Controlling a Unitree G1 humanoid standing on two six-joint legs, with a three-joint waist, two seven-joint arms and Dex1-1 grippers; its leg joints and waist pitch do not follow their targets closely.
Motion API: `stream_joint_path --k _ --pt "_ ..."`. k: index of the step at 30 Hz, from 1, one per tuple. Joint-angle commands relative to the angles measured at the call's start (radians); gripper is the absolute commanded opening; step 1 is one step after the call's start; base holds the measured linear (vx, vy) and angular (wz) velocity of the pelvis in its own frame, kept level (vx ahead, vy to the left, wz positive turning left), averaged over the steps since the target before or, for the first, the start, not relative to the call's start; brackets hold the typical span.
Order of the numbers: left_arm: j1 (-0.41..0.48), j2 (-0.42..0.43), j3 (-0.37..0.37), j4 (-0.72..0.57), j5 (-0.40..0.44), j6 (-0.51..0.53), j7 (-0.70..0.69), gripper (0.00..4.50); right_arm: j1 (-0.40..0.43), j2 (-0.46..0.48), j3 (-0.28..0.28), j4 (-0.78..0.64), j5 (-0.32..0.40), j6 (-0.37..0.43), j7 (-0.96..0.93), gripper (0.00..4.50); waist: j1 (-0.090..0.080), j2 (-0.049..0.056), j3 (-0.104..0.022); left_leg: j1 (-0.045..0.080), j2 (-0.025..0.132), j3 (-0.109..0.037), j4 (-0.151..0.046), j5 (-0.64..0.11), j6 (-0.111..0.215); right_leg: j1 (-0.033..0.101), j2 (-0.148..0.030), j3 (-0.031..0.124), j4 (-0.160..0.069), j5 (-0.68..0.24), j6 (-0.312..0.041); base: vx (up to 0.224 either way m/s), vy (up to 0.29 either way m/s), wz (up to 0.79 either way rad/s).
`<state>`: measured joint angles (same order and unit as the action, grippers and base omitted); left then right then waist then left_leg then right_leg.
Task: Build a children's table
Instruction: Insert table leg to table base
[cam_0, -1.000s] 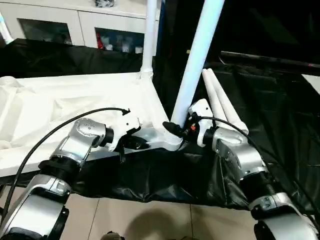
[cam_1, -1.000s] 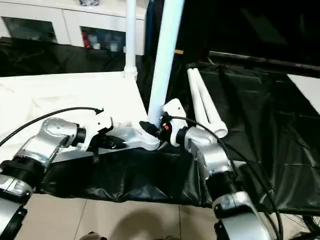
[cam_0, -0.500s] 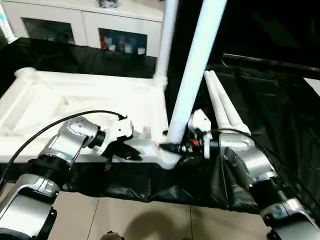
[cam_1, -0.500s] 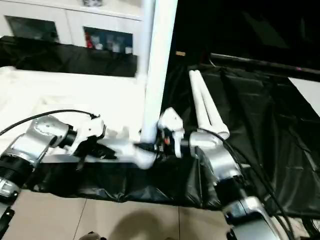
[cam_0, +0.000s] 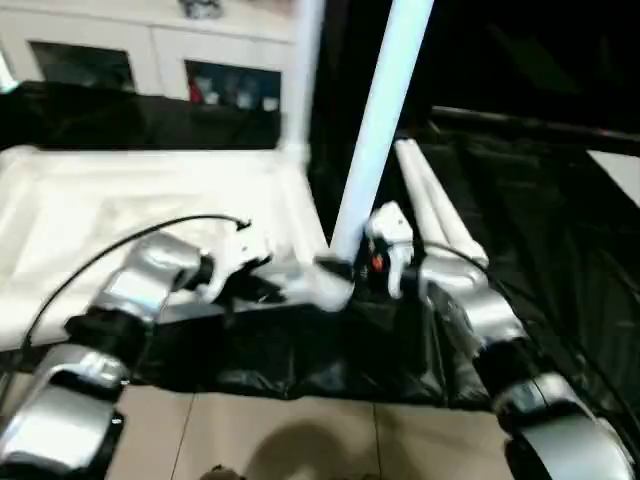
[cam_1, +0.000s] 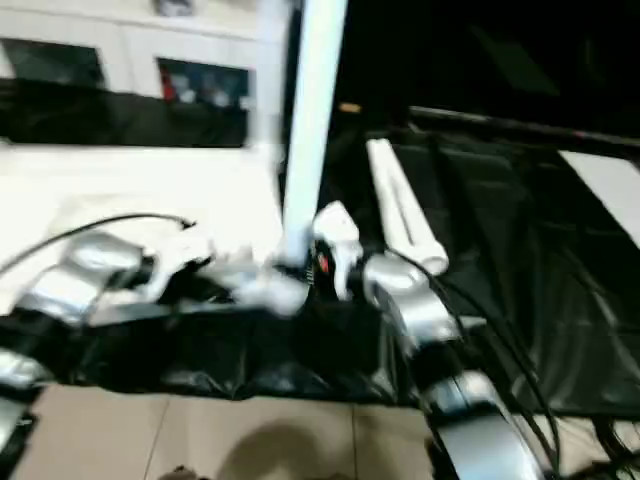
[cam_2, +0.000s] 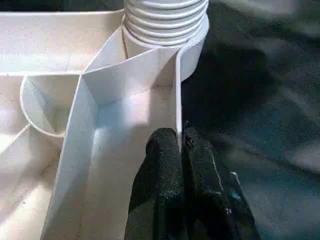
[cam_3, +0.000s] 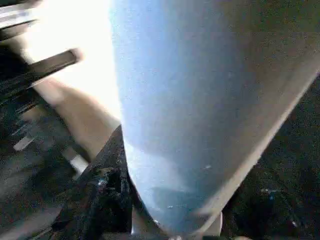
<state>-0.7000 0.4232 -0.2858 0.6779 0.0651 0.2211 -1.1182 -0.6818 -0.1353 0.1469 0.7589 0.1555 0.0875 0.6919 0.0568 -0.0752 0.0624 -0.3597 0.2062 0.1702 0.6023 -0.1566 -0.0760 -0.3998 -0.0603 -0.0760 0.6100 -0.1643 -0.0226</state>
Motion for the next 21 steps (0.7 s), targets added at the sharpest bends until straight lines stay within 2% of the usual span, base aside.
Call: stream_joint_path --k 1,2,4,6,10,12,13,17,19,21 --pt "-0.049 -0.037 0.045 -0.113 0.001 0.040 0.097 0.00 -0.008 -0.004 -0.018 0.111 -0.035 0.054 -0.115 1.88 -0.002 0.024 -0.066 0.026 0.025 -0.021 -0.077 -0.430 -0.053 0.027 -0.085 0.041 -0.095 -0.498 -0.142 0.000 0.000 0.00" --pt "-0.046 -0.056 0.046 -0.136 0.008 0.065 0.129 0.00 -0.020 0.001 -0.021 0.130 -0.037 0.057 -0.134 1.88 0.000 0.025 -0.069 0.027 0.025 -0.019 -0.075 -0.413 -0.050 0.029 -0.085 0.042 -0.092 -0.468 -0.153 0.000 0.000 0.00" --pt "-0.039 -0.083 0.039 -0.165 0.023 0.100 0.168 0.00 -0.031 0.009 -0.025 0.150 -0.039 0.062 -0.153 1.88 0.005 0.024 -0.074 0.017 0.026 -0.013 -0.074 -0.350 -0.038 0.036 -0.082 0.048 -0.081 -0.375 -0.171 0.000 0.000 0.00" --pt "-0.030 -0.121 0.024 -0.196 0.044 0.145 0.223 0.00 -0.052 0.024 -0.041 0.190 -0.036 0.060 -0.175 1.88 0.008 0.021 -0.078 0.013 0.027 -0.007 -0.072 -0.293 -0.029 0.039 -0.079 0.051 -0.071 -0.278 -0.193 0.000 0.000 0.00" --pt "-0.025 -0.134 0.009 -0.192 0.046 0.141 0.230 0.00 -0.066 0.037 -0.053 0.221 -0.036 0.053 -0.191 1.88 0.010 0.021 -0.080 0.005 0.022 -0.005 -0.071 -0.240 -0.010 0.047 -0.078 0.049 -0.067 -0.232 -0.195 0.000 0.000 0.00" --pt "-0.020 -0.126 -0.001 -0.196 0.042 0.147 0.217 0.00 -0.077 0.051 -0.047 0.250 -0.047 0.042 -0.204 1.88 0.008 0.024 -0.077 0.007 0.023 -0.006 -0.074 -0.258 -0.015 0.045 -0.076 0.047 -0.069 -0.248 -0.194 0.000 0.000 0.00" --pt "-0.019 -0.121 -0.001 -0.196 0.044 0.148 0.217 0.00 -0.081 0.055 -0.044 0.258 -0.051 0.038 -0.206 1.88 0.008 0.030 -0.077 0.008 0.023 -0.007 -0.074 -0.268 -0.019 0.045 -0.077 0.047 -0.070 -0.260 -0.193 0.000 0.000 0.00" --pt "-0.017 -0.106 0.000 -0.199 0.050 0.147 0.209 0.00 -0.087 0.065 -0.047 0.269 -0.051 0.018 -0.211 1.88 0.001 0.029 -0.072 0.013 0.024 -0.011 -0.077 -0.345 -0.035 0.039 -0.076 0.044 -0.080 -0.350 -0.171 0.000 0.000 0.00" --pt "-0.011 -0.098 0.001 -0.209 0.049 0.154 0.203 0.00 -0.094 0.073 -0.061 0.279 -0.045 0.008 -0.213 2.44 -0.001 0.031 -0.073 0.014 0.023 -0.012 -0.076 -0.354 -0.037 0.039 -0.077 0.045 -0.081 -0.357 -0.171 0.000 0.000 0.00" --pt "-0.006 -0.091 0.000 -0.212 0.047 0.151 0.193 0.00 -0.098 0.080 -0.080 0.280 -0.029 0.005 -0.211 2.61 -0.003 0.030 -0.073 0.013 0.024 -0.013 -0.077 -0.350 -0.037 0.040 -0.078 0.045 -0.079 -0.350 -0.176 0.000 0.000 0.00"
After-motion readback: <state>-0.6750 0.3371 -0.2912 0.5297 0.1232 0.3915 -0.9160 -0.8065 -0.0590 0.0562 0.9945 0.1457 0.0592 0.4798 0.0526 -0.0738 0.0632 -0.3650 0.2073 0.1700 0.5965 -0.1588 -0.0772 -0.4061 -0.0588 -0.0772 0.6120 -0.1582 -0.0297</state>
